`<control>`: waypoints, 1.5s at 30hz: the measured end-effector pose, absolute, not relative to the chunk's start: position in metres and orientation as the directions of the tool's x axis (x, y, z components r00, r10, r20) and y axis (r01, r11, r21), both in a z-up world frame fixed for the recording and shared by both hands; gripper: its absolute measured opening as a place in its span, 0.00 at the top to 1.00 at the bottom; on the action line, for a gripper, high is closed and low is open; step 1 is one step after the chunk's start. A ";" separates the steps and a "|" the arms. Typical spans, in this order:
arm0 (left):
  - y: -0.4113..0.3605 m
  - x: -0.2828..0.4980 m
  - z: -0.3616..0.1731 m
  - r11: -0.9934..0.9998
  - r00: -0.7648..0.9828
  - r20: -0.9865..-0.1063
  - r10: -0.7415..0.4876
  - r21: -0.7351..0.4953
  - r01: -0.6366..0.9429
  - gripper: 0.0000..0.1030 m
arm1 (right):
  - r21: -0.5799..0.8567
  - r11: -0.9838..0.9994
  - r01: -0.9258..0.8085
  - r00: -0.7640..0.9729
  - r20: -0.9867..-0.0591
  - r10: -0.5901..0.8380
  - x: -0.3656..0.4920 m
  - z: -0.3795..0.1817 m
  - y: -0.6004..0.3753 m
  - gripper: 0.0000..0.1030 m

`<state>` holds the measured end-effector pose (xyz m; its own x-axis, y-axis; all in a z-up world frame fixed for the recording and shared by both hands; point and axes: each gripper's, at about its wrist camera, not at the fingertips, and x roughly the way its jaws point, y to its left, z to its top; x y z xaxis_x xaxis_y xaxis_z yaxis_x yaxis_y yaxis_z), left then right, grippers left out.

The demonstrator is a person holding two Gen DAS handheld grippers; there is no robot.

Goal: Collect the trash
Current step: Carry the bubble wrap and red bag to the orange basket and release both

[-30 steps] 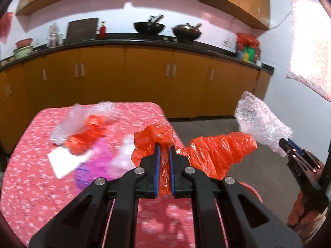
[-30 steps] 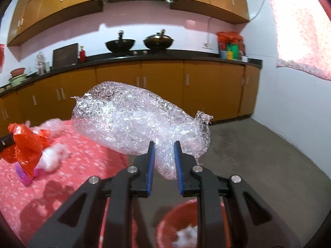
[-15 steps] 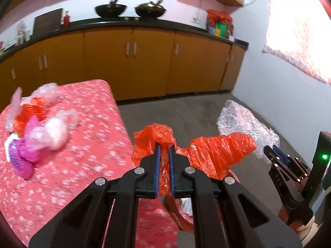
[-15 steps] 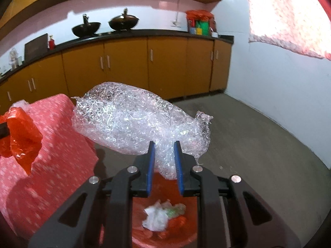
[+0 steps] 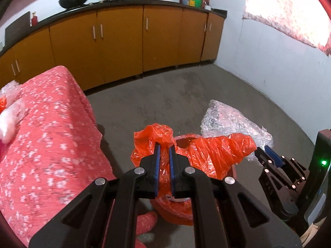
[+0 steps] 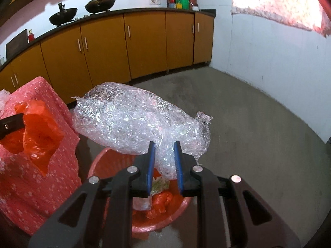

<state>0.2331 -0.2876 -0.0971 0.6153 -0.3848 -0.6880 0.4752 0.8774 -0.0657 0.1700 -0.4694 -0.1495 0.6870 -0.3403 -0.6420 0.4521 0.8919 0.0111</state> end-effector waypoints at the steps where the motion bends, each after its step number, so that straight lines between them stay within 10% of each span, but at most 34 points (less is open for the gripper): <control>1: -0.291 0.234 -0.100 0.877 0.611 -0.693 -0.383 -0.065 0.476 0.92 | 0.013 0.892 0.452 0.685 -0.646 -0.337 0.171 -0.152 -0.470 0.81; 37: -0.340 0.264 -0.151 0.869 0.526 -0.776 -0.348 -0.056 0.492 0.92 | 0.073 0.901 0.428 0.632 -0.737 -0.241 0.181 -0.208 -0.486 0.67; 45: -0.342 0.262 -0.151 0.866 0.520 -0.771 -0.366 -0.078 0.494 0.72 | 0.052 0.886 0.460 0.629 -0.723 -0.284 0.173 -0.200 -0.493 0.67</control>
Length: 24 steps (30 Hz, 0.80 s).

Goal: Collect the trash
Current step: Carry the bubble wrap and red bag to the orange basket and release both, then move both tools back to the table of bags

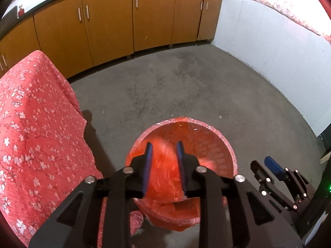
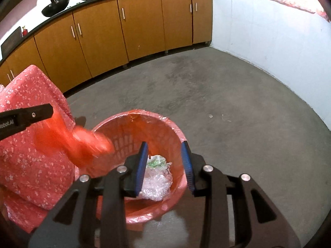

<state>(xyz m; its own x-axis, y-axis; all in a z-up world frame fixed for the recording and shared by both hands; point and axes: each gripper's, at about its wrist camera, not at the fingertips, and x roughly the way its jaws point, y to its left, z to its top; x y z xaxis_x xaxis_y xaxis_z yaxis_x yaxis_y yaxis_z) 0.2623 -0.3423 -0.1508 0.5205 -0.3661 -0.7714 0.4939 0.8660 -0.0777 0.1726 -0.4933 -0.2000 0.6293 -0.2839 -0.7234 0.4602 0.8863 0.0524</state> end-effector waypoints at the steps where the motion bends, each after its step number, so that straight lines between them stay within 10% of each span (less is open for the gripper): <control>1: -0.341 0.263 -0.149 0.867 0.520 -0.770 -0.369 -0.084 0.491 0.72 | 0.054 0.885 0.463 0.630 -0.722 -0.286 0.173 -0.199 -0.494 0.67; 24: -0.130 0.241 -0.052 0.976 0.755 -0.619 -0.215 -0.103 0.193 0.63 | 0.069 0.990 0.121 0.823 -0.565 -0.061 0.242 -0.077 -0.361 0.67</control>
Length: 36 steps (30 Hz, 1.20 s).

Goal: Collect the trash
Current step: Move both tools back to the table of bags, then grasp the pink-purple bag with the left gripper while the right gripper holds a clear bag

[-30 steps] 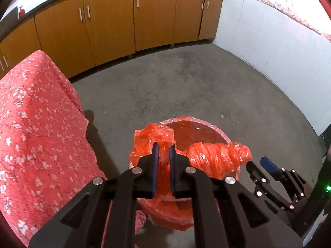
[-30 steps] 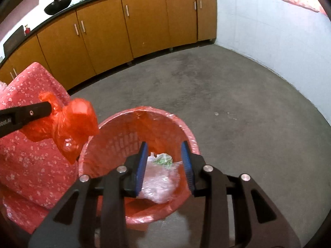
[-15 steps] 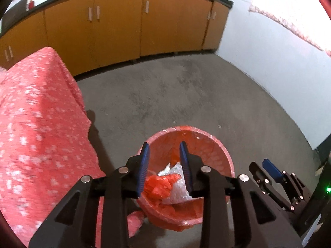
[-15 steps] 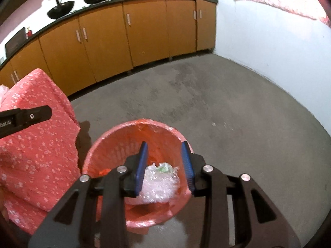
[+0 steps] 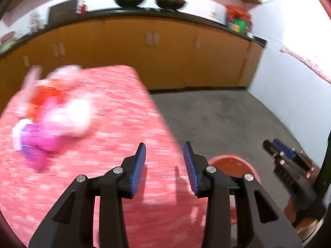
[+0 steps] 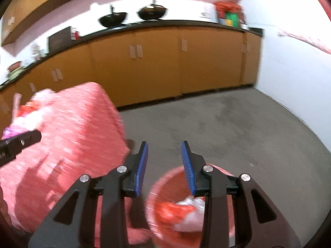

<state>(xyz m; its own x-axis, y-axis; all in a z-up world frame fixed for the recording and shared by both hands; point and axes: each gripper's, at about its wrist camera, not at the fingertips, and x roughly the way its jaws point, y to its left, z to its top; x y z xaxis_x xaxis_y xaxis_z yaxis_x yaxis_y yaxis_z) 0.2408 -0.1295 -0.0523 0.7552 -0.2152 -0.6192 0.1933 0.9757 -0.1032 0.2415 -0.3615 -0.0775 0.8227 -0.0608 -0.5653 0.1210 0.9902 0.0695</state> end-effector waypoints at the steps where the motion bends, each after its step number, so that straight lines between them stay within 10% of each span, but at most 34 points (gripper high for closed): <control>1: -0.111 0.237 -0.049 0.982 0.772 -0.608 -0.184 -0.085 0.167 0.63 | 0.078 0.993 0.086 0.828 -0.560 -0.027 0.248 -0.071 -0.346 0.67; 14: 0.066 0.234 -0.040 0.987 0.818 -0.563 0.120 -0.022 -0.160 0.55 | 0.141 0.969 -0.200 0.773 -0.585 0.245 0.325 -0.043 -0.158 0.60; 25: 0.111 0.239 -0.048 0.979 0.821 -0.562 0.100 -0.092 -0.183 0.52 | 0.179 0.955 -0.238 0.666 -0.686 0.294 0.376 -0.067 -0.096 0.54; 30: 0.105 0.240 -0.049 0.982 0.827 -0.558 0.064 -0.112 -0.152 0.52 | 0.168 0.946 -0.278 0.644 -0.698 0.313 0.373 -0.077 -0.091 0.80; 36: 0.089 0.246 -0.050 0.987 0.828 -0.560 0.035 -0.110 -0.116 0.52 | 0.063 0.970 -0.235 0.726 -0.653 0.218 0.368 -0.066 -0.095 0.85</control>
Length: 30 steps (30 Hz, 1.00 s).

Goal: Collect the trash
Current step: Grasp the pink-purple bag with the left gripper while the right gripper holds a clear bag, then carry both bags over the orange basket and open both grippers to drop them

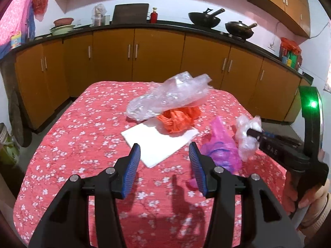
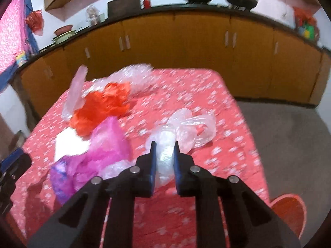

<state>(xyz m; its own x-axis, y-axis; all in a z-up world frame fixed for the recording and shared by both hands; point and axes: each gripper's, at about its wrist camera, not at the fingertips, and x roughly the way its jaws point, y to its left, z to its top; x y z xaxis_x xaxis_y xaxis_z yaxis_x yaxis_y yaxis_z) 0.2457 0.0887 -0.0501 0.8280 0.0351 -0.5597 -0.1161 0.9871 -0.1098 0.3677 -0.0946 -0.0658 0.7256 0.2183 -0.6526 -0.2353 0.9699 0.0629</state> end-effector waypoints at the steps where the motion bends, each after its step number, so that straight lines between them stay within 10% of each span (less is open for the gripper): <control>1: 0.085 0.246 -0.050 0.988 0.829 -0.559 0.030 -0.109 -0.109 0.52 | 0.043 0.975 -0.218 0.743 -0.641 0.194 0.368 -0.064 -0.097 0.85; 19: 0.041 0.269 -0.062 0.993 0.801 -0.599 -0.029 -0.108 -0.045 0.47 | 0.007 0.983 -0.182 0.787 -0.598 0.150 0.359 -0.056 -0.121 0.85; 30: 0.038 0.274 -0.062 0.996 0.788 -0.615 0.010 -0.064 -0.062 0.76 | -0.010 0.983 -0.182 0.806 -0.574 0.143 0.343 -0.052 -0.136 0.85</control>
<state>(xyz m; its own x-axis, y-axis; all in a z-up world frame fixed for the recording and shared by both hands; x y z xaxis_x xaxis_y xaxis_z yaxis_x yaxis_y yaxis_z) 0.2739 0.0378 -0.0619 0.7885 0.0097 -0.6150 -0.0621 0.9960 -0.0639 0.3435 -0.1362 -0.0520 0.8064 0.1433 -0.5737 -0.1820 0.9833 -0.0101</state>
